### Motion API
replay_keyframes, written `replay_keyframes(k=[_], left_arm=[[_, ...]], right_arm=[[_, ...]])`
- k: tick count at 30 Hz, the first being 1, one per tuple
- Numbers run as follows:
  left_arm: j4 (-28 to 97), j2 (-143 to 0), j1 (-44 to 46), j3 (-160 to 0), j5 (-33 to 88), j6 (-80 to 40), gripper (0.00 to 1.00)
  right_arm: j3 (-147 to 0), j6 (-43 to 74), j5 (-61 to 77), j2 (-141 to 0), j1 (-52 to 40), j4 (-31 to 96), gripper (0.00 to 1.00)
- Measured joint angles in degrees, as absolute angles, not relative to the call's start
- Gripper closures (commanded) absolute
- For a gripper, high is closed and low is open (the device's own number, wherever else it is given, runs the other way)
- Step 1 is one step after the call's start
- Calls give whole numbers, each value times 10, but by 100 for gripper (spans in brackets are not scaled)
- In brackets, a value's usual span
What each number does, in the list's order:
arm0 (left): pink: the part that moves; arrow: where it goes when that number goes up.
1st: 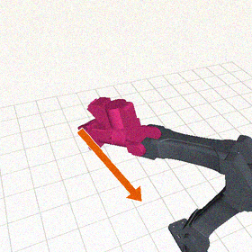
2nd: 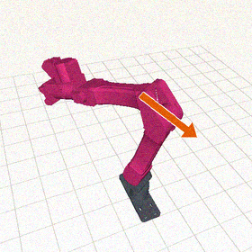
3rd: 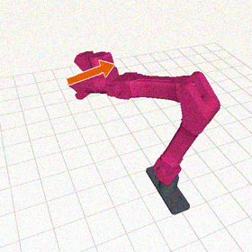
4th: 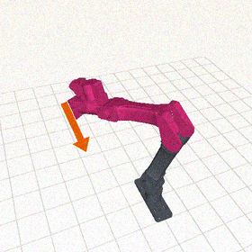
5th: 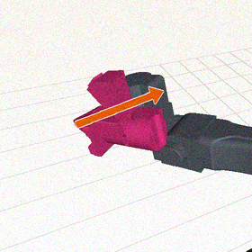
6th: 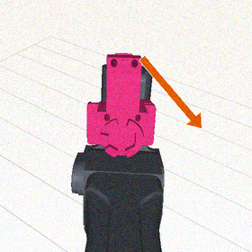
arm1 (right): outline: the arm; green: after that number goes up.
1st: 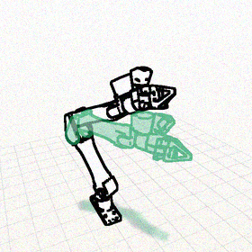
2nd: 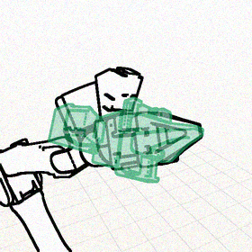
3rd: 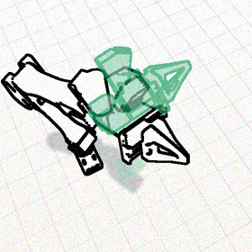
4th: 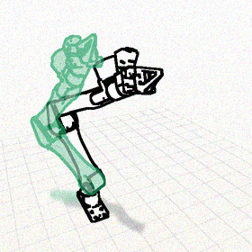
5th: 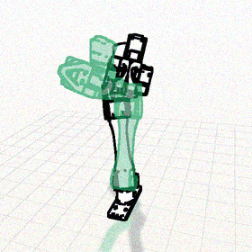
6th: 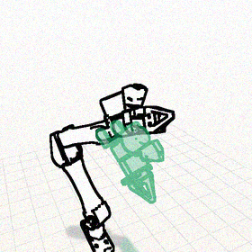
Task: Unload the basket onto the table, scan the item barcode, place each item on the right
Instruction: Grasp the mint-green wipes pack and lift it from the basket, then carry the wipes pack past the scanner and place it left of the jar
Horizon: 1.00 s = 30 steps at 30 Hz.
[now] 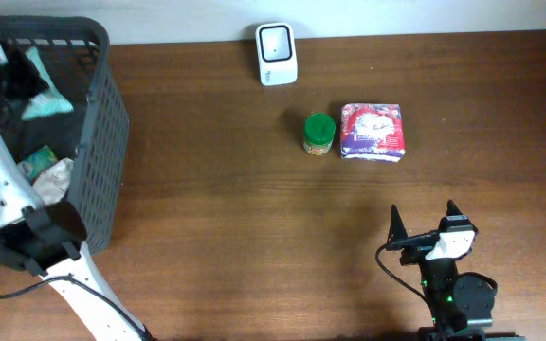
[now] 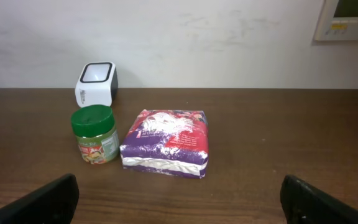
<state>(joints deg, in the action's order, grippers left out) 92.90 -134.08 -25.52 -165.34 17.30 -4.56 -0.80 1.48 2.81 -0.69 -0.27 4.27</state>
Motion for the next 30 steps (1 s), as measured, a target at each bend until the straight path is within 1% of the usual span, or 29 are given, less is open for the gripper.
replay_keyframes(k=[2,5,10,14,18,21,22,23,28,30], left_arm=[[951,-1341,-255,-1739,198,-45,84],[962,-1327,-255,-1785,226,-50,86],[967,-1297,-255,-1788,270,-70,85],[967,-1274,-250,-1788,361,-76,85],[967,-1265,-210,-1788,418,-76,84],[967,-1265,-163,-1788,417,-76,83],[967,-1265,-126,-1788,408,-77,84],[967,-1265,-113,-1788,402,-78,84],[967,-1265,-21,-1788,329,-78,85],[967,-1265,24,-1780,277,-78,84]], right_arm=[[-8,15,28,-7,-3,43,1],[-8,15,28,-7,-3,43,1],[-8,15,28,-7,-3,43,1],[-8,15,28,-7,-3,43,1],[-8,15,28,-7,-3,43,1],[-8,15,28,-7,-3,43,1],[-8,15,28,-7,-3,43,1],[-8,15,28,-7,-3,43,1],[-8,15,28,-7,-3,43,1],[-8,15,28,-7,-3,43,1]])
